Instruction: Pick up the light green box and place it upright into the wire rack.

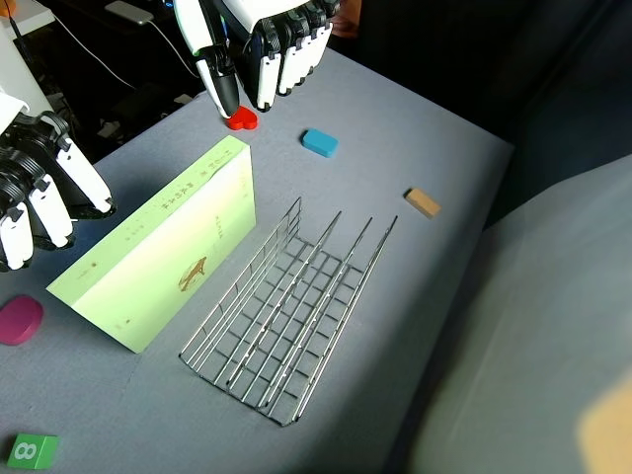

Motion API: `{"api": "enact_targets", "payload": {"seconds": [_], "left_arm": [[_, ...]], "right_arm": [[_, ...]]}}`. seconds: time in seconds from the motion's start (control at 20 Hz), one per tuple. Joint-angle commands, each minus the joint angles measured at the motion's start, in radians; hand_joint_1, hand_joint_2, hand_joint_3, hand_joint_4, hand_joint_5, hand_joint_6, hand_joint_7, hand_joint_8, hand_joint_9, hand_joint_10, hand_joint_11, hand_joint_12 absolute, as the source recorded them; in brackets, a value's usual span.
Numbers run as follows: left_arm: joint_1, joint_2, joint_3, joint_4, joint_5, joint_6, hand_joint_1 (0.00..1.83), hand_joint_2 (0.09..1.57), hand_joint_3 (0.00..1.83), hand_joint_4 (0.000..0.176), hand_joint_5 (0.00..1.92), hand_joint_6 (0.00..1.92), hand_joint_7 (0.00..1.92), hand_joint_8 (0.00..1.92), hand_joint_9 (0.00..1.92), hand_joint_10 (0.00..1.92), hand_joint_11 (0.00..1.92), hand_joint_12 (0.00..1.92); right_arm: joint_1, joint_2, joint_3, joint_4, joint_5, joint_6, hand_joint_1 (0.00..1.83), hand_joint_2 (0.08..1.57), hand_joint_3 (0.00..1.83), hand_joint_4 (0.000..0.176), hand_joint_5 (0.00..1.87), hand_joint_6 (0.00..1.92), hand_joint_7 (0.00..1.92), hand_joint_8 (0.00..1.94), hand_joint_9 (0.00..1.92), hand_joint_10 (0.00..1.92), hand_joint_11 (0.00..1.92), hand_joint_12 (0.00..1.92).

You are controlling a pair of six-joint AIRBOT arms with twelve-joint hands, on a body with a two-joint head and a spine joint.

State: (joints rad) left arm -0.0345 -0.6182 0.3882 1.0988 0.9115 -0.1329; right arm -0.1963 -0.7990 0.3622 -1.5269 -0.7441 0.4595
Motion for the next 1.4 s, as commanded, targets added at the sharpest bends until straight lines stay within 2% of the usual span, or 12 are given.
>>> {"api": "enact_targets", "payload": {"seconds": [0.0, 0.05, 0.1, 0.3, 0.55, 0.65, 0.85, 1.1, 1.35], "left_arm": [[-0.013, 0.002, -0.004, 0.078, -0.024, 0.001, 0.15, 1.11, 0.14, 0.043, 0.33, 0.08, 0.28, 0.05, 0.25, 0.10, 0.00, 0.74], [-0.013, 0.002, -0.004, 0.078, -0.025, 0.003, 0.14, 1.17, 0.02, 0.043, 0.36, 0.01, 0.30, 0.00, 0.28, 0.02, 0.00, 0.73], [-0.012, 0.002, -0.004, 0.078, -0.025, 0.004, 0.14, 1.18, 0.01, 0.043, 0.37, 0.00, 0.30, 0.00, 0.29, 0.01, 0.00, 0.73], [-0.006, 0.003, 0.004, 0.078, -0.024, 0.015, 0.14, 1.18, 0.01, 0.042, 0.39, 0.01, 0.30, 0.00, 0.29, 0.01, 0.00, 0.75], [0.000, 0.034, 0.053, 0.078, -0.060, 0.065, 0.14, 1.18, 0.00, 0.043, 0.38, 0.00, 0.30, 0.00, 0.28, 0.00, 0.00, 0.75], [-0.002, 0.051, 0.071, 0.078, -0.085, 0.102, 0.14, 1.18, 0.00, 0.044, 0.35, 0.00, 0.31, 0.00, 0.28, 0.00, 0.00, 0.75], [-0.004, 0.093, 0.088, 0.078, -0.095, 0.167, 0.14, 1.18, 0.00, 0.045, 0.33, 0.00, 0.32, 0.01, 0.29, 0.00, 0.00, 0.73], [-0.004, 0.129, 0.107, 0.078, -0.109, 0.238, 0.13, 1.18, 0.00, 0.045, 0.33, 0.00, 0.32, 0.00, 0.28, 0.00, 0.00, 0.70], [-0.011, 0.144, 0.116, 0.078, -0.117, 0.295, 0.13, 1.18, 0.00, 0.046, 0.32, 0.00, 0.30, 0.00, 0.26, 0.00, 0.00, 0.69]], "right_arm": [[0.017, -0.001, -0.005, -0.071, -0.008, 0.004, 0.11, 0.98, 0.18, 0.047, 0.09, 0.05, 0.14, 0.05, 0.05, 0.04, 0.00, 0.58], [0.017, -0.001, -0.005, -0.071, -0.008, 0.004, 0.10, 1.05, 0.03, 0.048, 0.11, 0.01, 0.16, 0.00, 0.07, 0.00, 0.00, 0.57], [0.016, -0.001, -0.005, -0.071, -0.009, 0.004, 0.10, 1.06, 0.01, 0.047, 0.10, 0.00, 0.16, 0.00, 0.07, 0.00, 0.00, 0.58], [0.017, -0.002, -0.005, -0.071, -0.012, 0.006, 0.12, 1.05, 0.01, 0.041, 0.10, 0.00, 0.15, 0.00, 0.07, 0.00, 0.00, 0.58], [0.030, -0.026, -0.004, -0.072, -0.036, 0.016, 0.34, 1.00, 0.00, 0.023, 0.08, 0.00, 0.15, 0.00, 0.07, 0.00, 0.00, 0.56], [0.036, -0.050, -0.001, -0.072, -0.042, 0.036, 0.48, 0.98, 0.00, 0.020, 0.06, 0.00, 0.13, 0.00, 0.06, 0.00, 0.00, 0.55], [0.029, -0.145, 0.029, -0.064, -0.098, 0.050, 0.55, 1.02, 0.00, 0.016, 0.04, 0.00, 0.10, 0.00, 0.04, 0.00, 0.00, 0.56], [0.060, -0.240, 0.104, 0.154, -0.079, 0.020, 0.64, 1.03, 0.01, 0.012, 0.06, 0.01, 0.12, 0.01, 0.04, 0.00, 0.00, 0.55], [0.062, -0.330, 0.148, 0.210, -0.080, 0.010, 0.70, 1.01, 0.00, 0.013, 0.06, 0.00, 0.13, 0.00, 0.03, 0.00, 0.00, 0.53]]}}
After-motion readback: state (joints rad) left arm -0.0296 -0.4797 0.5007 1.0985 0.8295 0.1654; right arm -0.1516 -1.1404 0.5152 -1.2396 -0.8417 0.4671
